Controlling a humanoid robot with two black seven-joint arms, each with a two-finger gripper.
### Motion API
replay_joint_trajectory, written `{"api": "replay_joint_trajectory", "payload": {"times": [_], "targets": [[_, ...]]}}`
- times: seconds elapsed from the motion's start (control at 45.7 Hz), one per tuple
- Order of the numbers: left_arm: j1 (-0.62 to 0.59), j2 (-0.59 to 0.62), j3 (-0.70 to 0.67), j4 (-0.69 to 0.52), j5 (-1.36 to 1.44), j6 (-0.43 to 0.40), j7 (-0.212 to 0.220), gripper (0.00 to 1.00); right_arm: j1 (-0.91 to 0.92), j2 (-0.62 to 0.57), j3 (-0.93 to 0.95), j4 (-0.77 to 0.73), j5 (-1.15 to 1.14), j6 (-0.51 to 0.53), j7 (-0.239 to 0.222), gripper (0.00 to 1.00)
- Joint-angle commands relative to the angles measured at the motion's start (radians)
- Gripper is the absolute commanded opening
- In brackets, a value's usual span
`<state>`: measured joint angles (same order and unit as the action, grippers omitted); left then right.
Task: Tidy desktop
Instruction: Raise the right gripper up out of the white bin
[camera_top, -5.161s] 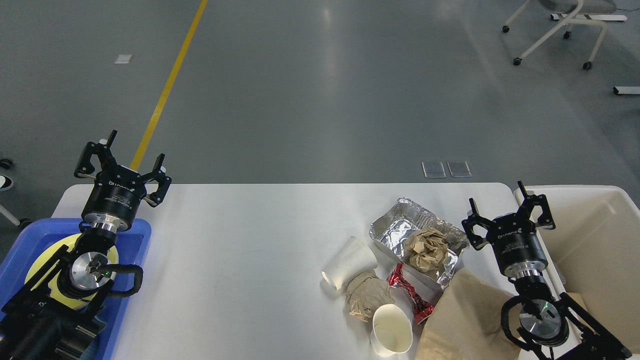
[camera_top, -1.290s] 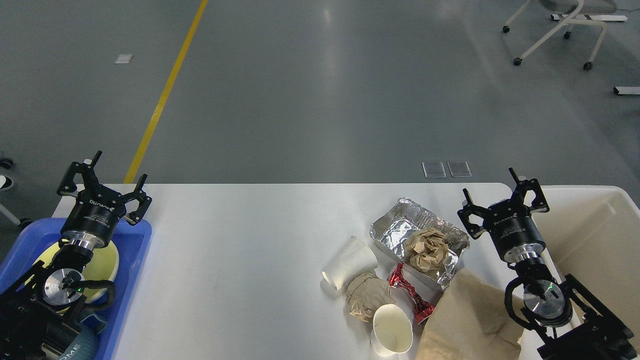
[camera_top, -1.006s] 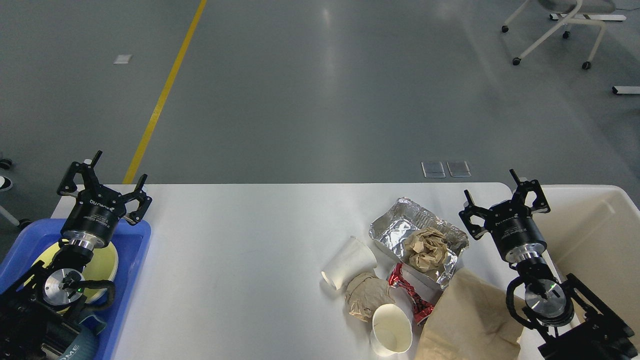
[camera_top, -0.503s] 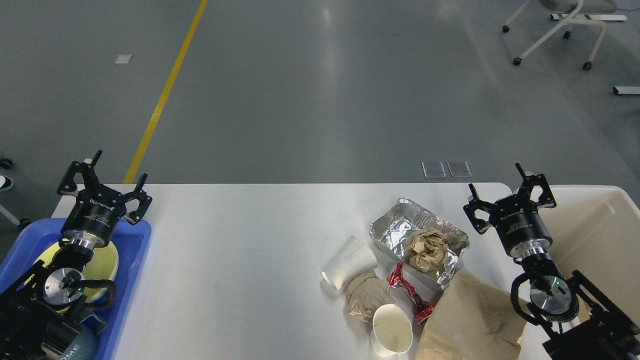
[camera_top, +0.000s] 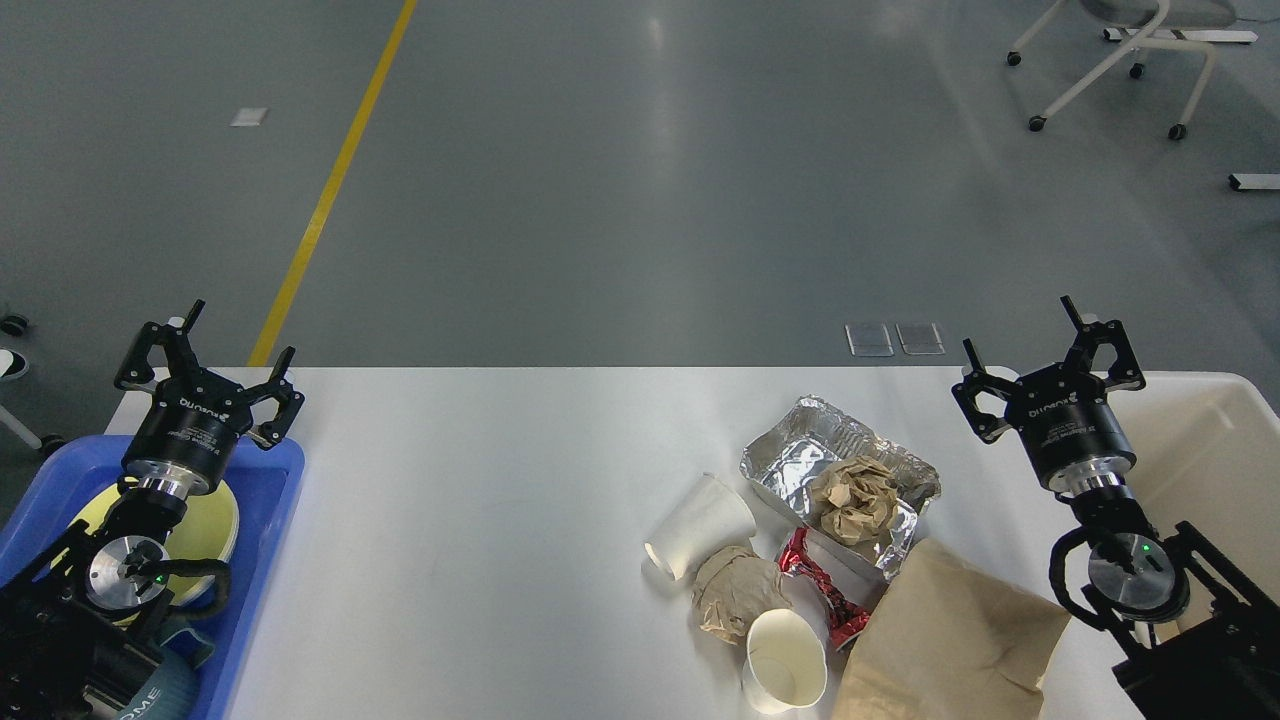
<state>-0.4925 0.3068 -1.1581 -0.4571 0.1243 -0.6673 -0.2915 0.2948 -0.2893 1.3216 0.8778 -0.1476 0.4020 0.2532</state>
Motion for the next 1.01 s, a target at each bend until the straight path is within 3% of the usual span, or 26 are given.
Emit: {"api": "replay_joint_trajectory", "payload": {"times": [0.0, 0.219, 0.459, 0.744, 0.984], "targets": [[0.000, 0.000, 0.000, 0.000, 0.000, 0.000, 0.000, 0.96, 0.016, -0.132, -0.085, 0.006, -0.030, 0.001, 0.001, 1.00], [0.000, 0.000, 0.000, 0.000, 0.000, 0.000, 0.000, 0.96, 0.190, -0.361, -0.458, 0.001, -0.017, 0.014, 0.000, 1.00], [0.000, 0.000, 0.000, 0.000, 0.000, 0.000, 0.000, 0.96, 0.628, -0.505, -1.126, 0.006, -0.015, 0.024, -0.002, 1.00], [0.000, 0.000, 0.000, 0.000, 0.000, 0.000, 0.000, 0.96, 1.139, -0.435, -1.907, 0.015, -0.020, 0.035, -0.002, 1.00], [0.000, 0.000, 0.000, 0.000, 0.000, 0.000, 0.000, 0.96, 1.538, -0.200, -2.424, 0.141, -0.020, 0.248, -0.017, 1.00]]}}
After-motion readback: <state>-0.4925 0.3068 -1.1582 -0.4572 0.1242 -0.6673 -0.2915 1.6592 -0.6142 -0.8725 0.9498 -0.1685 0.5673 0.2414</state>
